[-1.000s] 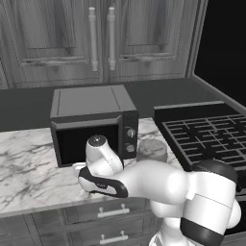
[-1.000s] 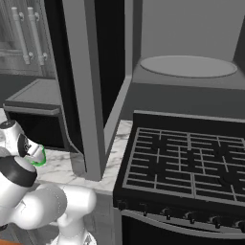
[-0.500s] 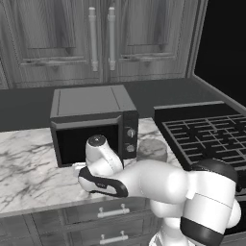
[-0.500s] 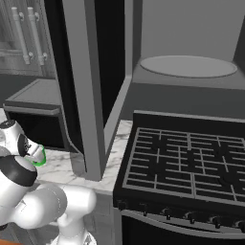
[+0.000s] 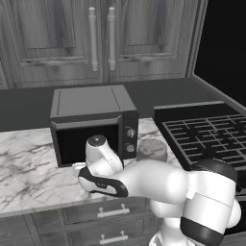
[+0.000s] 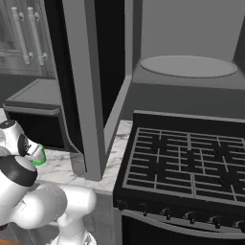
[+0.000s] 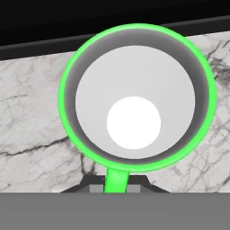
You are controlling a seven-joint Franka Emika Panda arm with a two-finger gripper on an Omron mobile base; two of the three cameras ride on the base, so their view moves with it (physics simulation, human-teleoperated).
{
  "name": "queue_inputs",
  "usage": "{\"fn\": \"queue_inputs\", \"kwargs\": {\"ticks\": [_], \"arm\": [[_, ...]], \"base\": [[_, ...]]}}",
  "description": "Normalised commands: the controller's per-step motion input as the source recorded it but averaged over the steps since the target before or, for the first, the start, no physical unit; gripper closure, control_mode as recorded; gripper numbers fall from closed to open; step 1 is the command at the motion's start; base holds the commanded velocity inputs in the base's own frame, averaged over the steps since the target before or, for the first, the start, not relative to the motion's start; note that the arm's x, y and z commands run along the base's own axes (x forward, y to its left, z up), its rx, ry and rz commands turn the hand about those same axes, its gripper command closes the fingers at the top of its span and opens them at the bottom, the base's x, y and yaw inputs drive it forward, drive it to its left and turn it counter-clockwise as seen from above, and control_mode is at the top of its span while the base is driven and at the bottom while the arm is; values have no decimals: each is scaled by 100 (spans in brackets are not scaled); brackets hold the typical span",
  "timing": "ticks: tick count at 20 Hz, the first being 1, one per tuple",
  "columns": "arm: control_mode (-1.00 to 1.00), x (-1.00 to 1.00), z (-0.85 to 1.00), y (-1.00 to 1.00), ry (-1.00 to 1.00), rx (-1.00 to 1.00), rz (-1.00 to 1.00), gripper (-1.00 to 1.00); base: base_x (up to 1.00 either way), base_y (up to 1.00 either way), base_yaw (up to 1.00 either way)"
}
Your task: Pick the mug from the counter and place it inside the microwave. Then close the microwave.
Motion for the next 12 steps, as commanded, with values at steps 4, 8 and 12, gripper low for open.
{"fn": "queue_inputs", "kwargs": {"ticks": [4, 8, 12], "arm": [[-100, 0, 0, 0, 0, 0, 0, 100], [-100, 0, 0, 0, 0, 0, 0, 100], [-100, -19, 35, -8, -4, 4, 0, 100]], "base": [[0, 0, 0], [0, 0, 0], [0, 0, 0]]}}
